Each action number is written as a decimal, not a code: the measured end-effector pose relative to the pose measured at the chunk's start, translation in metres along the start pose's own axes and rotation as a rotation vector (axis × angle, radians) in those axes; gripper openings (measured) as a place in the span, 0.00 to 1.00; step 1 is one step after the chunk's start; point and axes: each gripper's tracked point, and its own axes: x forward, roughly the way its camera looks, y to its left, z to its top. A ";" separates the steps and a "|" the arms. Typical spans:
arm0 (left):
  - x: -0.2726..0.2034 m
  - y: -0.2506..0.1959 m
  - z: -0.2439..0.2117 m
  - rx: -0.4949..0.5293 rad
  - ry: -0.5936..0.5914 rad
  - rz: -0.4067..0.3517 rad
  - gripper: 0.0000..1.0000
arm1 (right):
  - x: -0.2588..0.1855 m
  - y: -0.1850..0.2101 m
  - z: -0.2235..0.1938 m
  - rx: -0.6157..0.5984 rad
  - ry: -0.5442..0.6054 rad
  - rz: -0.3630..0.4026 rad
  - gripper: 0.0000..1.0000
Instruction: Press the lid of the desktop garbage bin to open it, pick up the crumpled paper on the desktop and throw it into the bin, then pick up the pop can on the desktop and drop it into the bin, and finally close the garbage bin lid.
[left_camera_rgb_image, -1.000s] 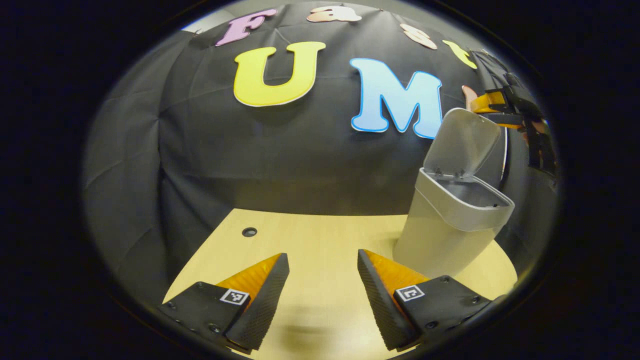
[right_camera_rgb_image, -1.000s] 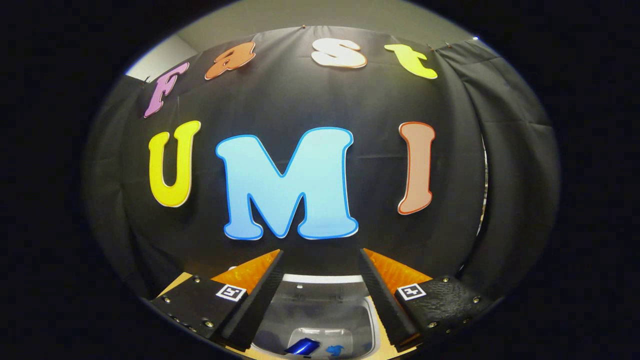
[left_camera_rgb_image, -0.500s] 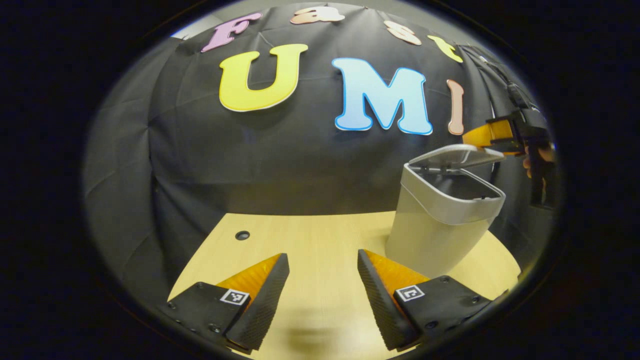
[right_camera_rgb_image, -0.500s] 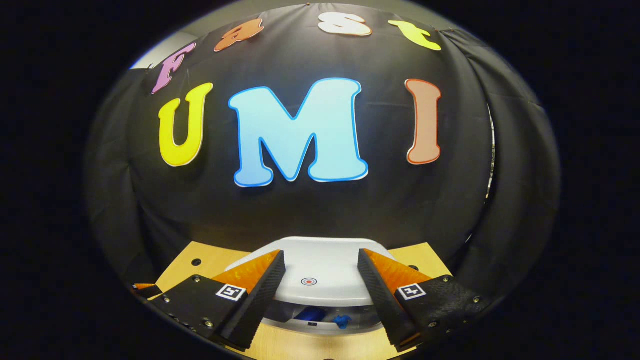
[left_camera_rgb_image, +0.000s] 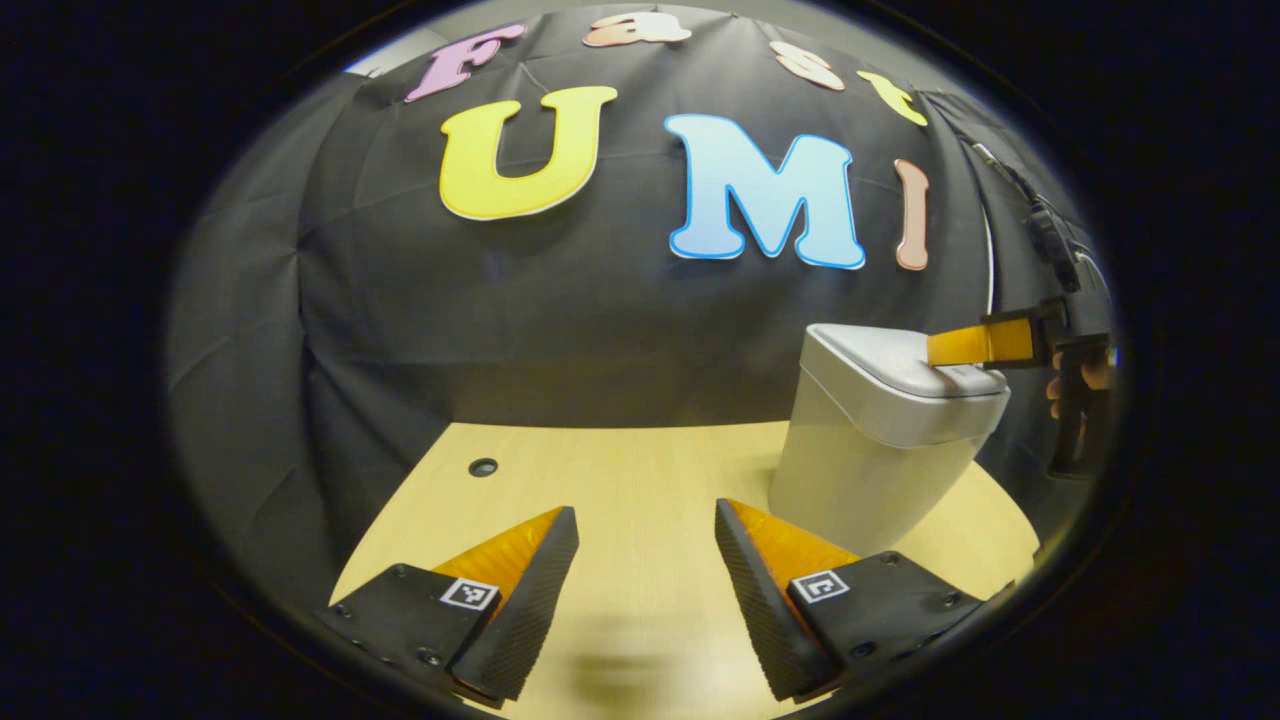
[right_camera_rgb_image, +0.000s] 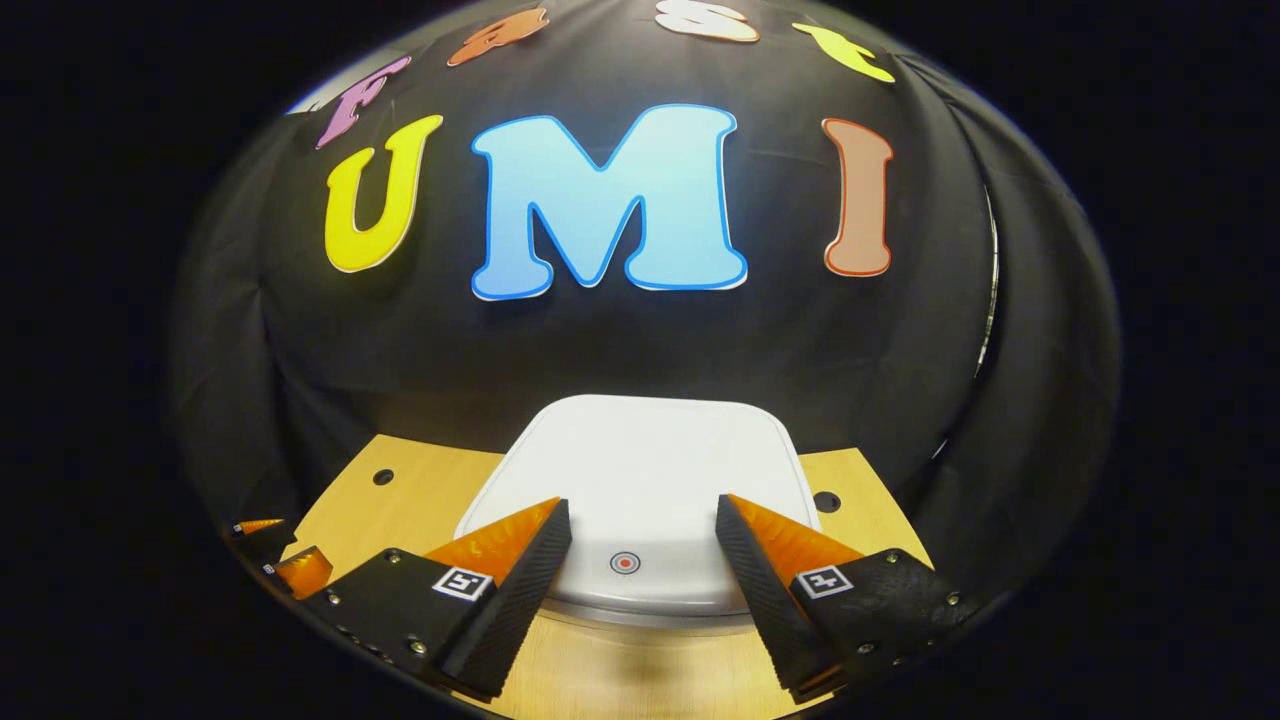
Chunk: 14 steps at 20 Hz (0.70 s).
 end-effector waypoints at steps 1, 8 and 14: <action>0.000 -0.001 -0.001 -0.002 0.001 -0.001 0.87 | 0.000 0.000 0.000 0.003 -0.001 0.000 0.94; 0.003 -0.004 -0.003 -0.002 0.008 -0.010 0.94 | -0.001 0.000 -0.001 0.003 -0.019 0.005 0.95; 0.007 -0.006 -0.005 -0.007 0.016 -0.017 0.91 | -0.003 -0.001 -0.002 0.017 -0.072 0.005 0.95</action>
